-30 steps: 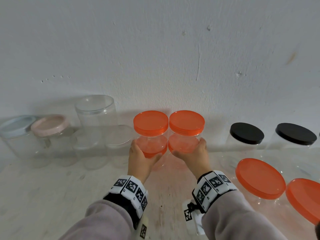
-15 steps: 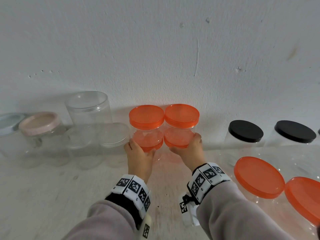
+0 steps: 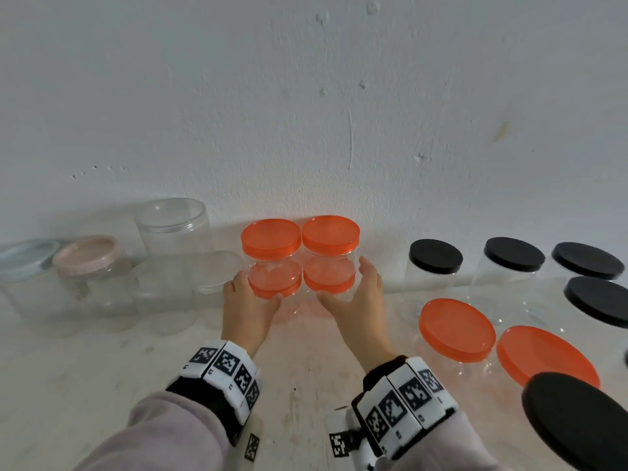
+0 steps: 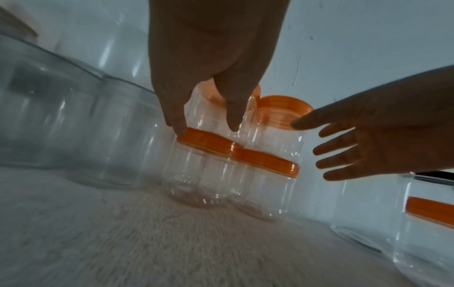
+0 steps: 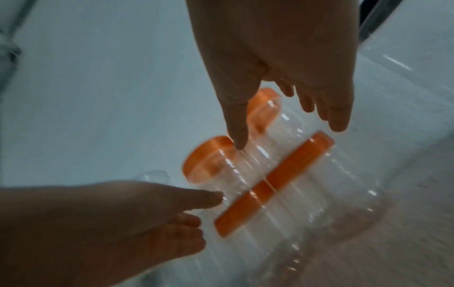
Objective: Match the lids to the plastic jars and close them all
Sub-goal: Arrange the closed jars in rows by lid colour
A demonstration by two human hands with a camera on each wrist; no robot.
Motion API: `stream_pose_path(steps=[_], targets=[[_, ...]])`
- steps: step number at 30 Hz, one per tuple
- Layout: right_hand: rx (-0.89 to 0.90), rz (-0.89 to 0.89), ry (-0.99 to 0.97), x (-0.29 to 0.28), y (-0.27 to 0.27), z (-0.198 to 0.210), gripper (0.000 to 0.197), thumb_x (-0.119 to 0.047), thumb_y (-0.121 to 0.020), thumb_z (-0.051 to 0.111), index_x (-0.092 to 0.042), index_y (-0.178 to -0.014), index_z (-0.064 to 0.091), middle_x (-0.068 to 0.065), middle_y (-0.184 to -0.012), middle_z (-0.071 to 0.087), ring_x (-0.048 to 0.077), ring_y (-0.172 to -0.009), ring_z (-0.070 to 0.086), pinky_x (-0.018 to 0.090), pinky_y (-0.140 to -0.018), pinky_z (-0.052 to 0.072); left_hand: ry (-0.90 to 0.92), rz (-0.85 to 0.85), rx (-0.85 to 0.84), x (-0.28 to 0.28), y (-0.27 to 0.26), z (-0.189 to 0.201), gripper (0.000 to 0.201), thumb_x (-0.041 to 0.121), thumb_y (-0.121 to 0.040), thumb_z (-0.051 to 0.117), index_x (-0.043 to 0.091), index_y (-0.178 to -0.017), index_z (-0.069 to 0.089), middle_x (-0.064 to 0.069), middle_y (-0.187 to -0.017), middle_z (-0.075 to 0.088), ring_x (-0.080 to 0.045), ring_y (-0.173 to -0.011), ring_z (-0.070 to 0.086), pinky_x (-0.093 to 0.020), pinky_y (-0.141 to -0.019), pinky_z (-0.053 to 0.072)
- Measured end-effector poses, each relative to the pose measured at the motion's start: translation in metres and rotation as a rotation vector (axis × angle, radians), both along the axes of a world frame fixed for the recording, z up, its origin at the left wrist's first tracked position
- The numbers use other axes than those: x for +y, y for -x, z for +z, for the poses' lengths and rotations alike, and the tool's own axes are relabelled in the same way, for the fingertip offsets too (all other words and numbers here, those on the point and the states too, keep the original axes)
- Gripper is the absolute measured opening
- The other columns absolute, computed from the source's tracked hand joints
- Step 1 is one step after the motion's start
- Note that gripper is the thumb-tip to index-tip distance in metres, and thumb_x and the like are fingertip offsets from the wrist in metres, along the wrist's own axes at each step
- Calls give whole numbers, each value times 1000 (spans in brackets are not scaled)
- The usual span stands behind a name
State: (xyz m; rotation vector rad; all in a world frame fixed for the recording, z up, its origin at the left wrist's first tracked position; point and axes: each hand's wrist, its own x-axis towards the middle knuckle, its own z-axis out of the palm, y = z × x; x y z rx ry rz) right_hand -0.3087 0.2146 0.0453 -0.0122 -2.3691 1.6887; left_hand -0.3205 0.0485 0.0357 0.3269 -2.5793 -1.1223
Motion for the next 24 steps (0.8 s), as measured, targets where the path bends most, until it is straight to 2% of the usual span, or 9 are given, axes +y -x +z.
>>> stream_pose_path(steps=[2, 5, 7, 9, 10, 15, 18, 21, 24], targets=[[96, 14, -27, 10, -24, 13, 73, -19, -86, 72, -19, -146, 30, -17, -120, 31, -15, -99, 32, -9, -76, 26, 14, -58, 24, 2, -12, 5, 63, 20, -85, 69, 4, -138, 40, -15, -132, 47, -25, -123, 40, -26, -94, 31], [243, 28, -66, 30, -64, 35, 56, -20, -86, 71, -20, -136, 44, -28, -113, 35, -33, -100, 30, -9, -81, 25, 21, -181, 32, 11, -33, 14, 49, 23, -86, 67, 11, -130, 51, -6, -126, 53, -20, -115, 49, -29, -96, 37], [320, 30, -86, 46, -92, 49, 49, -20, -86, 71, -25, -129, 49, -32, -116, 38, -30, -105, 34, -6, -85, 27, 8, -256, 14, 21, -47, 21, 41, 26, -87, 66, 15, -125, 55, 1, -119, 58, -13, -106, 55, -23, -89, 42], [374, 41, -117, 63, -120, 62, 44, -22, -85, 71, -33, -123, 50, -35, -118, 40, -28, -107, 37, -4, -87, 28, -22, -371, -10, 34, -63, 28, 36, 27, -88, 66, 18, -121, 57, 9, -108, 61, 0, -93, 58, -9, -74, 41], [391, 46, -139, 73, -132, 67, 42, -23, -85, 70, -35, -121, 51, -34, -118, 41, -27, -107, 37, -4, -87, 28, -25, -434, -18, 43, -71, 33, 35, 27, -88, 67, 19, -120, 57, 13, -104, 61, 3, -90, 58, -7, -70, 42], [417, -70, -262, 133, -169, 74, 38, -19, -83, 72, -27, -118, 60, -28, -113, 49, -29, -98, 39, -5, -76, 30, 3, -678, -38, 92, -107, 51, 37, 30, -87, 67, 22, -122, 56, 12, -104, 61, 7, -86, 59, -2, -70, 43], [236, -113, -366, 168, -175, 64, 47, -31, -80, 74, -25, -124, 57, -16, -119, 49, -17, -100, 44, 3, -79, 32, 63, -770, -45, 126, -119, 56, 42, 35, -87, 66, 26, -125, 53, 12, -109, 59, 4, -92, 58, -3, -72, 42], [-3, -50, -494, 190, -176, 47, 67, -48, -75, 76, -26, -132, 48, -13, -125, 39, 6, -115, 38, 20, -92, 31, 125, -835, -60, 157, -122, 57, 48, 35, -88, 66, 23, -132, 50, 8, -116, 57, -7, -105, 56, -15, -85, 44], [-67, 9, -578, 201, -176, 28, 74, -55, -71, 75, -27, -133, 45, -14, -126, 34, 13, -123, 34, 25, -98, 32, 180, -848, -90, 179, -113, 51, 50, 33, -89, 65, 21, -134, 48, 4, -123, 56, -9, -109, 53, -20, -89, 40]])
